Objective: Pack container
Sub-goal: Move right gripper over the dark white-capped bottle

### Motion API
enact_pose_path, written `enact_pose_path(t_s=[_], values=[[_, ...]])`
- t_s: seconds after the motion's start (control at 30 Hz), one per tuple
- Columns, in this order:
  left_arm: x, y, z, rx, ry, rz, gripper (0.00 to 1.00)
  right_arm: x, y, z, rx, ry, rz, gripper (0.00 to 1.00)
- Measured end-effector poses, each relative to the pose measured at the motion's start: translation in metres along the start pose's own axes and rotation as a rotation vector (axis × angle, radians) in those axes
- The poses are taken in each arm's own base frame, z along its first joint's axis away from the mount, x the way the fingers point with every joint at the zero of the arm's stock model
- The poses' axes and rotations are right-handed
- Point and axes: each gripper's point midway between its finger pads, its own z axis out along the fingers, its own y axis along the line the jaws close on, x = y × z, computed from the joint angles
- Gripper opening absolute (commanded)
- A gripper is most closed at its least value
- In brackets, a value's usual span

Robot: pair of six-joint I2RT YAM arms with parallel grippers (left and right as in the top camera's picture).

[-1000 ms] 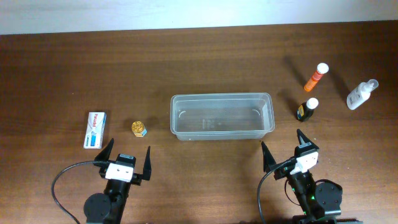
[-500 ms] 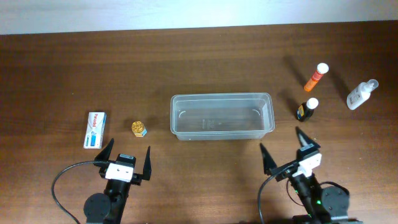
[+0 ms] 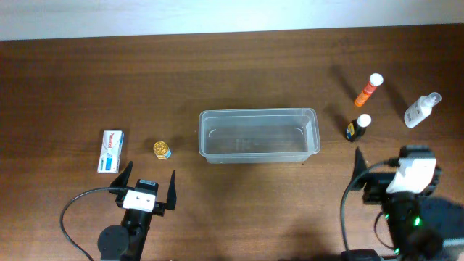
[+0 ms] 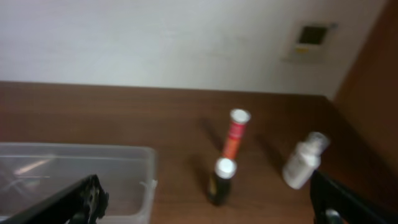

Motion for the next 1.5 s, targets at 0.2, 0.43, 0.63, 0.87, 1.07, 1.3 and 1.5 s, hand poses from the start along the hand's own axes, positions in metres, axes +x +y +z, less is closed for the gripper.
enact_pose_path(t_s=[0.2,0.43,0.63,0.87,1.07,1.3,1.5], values=[[0.000,0.000,0.000,0.000,0.000,0.000,0.99,-0.011,0.007,0.016,-0.043,0.214,-0.027,0.98],[0.000,0.000,0.000,0.000,0.000,0.000,0.99,0.003,0.015,0.049,-0.073,0.345,-0.043,0.99],[0.000,0.000,0.000,0.000,0.000,0.000,0.99,0.030,0.004,0.064,-0.038,0.480,-0.136,0.98],[0.000,0.000,0.000,0.000,0.000,0.000,0.99,0.085,-0.003,0.105,-0.194,0.719,-0.133,0.98],[0.000,0.000,0.000,0.000,0.000,0.000,0.99,0.089,-0.044,0.139,-0.133,0.711,-0.016,0.99],[0.000,0.000,0.000,0.000,0.000,0.000,0.99,0.103,-0.058,0.159,-0.119,0.744,0.047,0.98],[0.000,0.000,0.000,0.000,0.000,0.000,0.99,0.143,-0.054,0.183,-0.157,0.857,0.074,0.98]])
